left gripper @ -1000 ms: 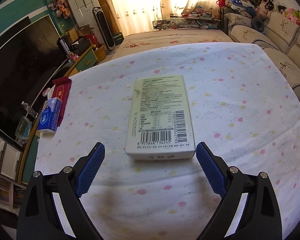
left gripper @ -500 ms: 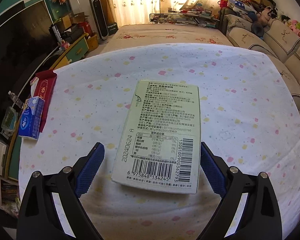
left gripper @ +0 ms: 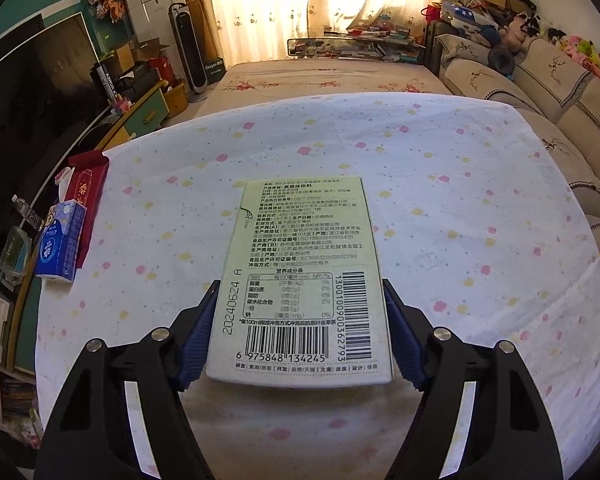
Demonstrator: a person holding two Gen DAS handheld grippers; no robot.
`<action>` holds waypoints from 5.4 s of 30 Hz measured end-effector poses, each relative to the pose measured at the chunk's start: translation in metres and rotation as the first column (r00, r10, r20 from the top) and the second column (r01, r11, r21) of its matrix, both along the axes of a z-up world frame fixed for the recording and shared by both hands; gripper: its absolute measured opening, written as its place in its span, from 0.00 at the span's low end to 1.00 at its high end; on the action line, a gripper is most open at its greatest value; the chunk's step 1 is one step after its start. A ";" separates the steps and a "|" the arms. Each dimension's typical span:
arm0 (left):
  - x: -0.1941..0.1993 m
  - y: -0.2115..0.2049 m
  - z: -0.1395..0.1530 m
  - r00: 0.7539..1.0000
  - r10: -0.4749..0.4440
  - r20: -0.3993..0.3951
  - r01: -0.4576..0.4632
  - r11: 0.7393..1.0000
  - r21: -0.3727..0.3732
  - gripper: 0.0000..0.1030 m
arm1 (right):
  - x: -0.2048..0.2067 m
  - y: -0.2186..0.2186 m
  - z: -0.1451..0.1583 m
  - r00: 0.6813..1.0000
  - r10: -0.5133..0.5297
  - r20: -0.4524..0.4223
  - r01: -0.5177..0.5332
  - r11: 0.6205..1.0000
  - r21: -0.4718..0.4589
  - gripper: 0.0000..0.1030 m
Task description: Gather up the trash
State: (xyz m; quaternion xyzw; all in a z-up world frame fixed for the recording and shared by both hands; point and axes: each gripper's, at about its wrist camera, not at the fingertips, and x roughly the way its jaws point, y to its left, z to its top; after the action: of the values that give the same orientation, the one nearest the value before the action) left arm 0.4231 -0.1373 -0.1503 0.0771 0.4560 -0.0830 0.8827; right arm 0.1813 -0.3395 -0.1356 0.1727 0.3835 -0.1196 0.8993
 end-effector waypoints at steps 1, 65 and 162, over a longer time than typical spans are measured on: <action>-0.007 -0.003 0.005 1.000 -0.011 0.008 0.011 1.000 -0.007 0.72 | -0.002 -0.001 0.001 1.000 -0.004 0.003 0.004 1.000 0.000 0.60; -0.262 -0.117 0.096 0.897 -0.270 0.351 0.322 0.941 -0.099 0.95 | -0.109 -0.002 0.044 0.993 -0.004 0.120 0.013 0.997 -0.080 0.67; -0.380 0.059 0.123 0.900 0.062 0.431 0.022 0.982 -0.188 0.95 | -0.150 0.111 0.098 0.964 0.167 0.208 -0.112 0.961 -0.252 0.90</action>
State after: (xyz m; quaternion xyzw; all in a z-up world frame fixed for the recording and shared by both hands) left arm 0.0431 -0.0787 -0.0278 0.0052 0.2385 -0.0973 0.9662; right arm 0.0309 -0.2281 -0.0373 0.0487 0.2723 -0.0801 0.9576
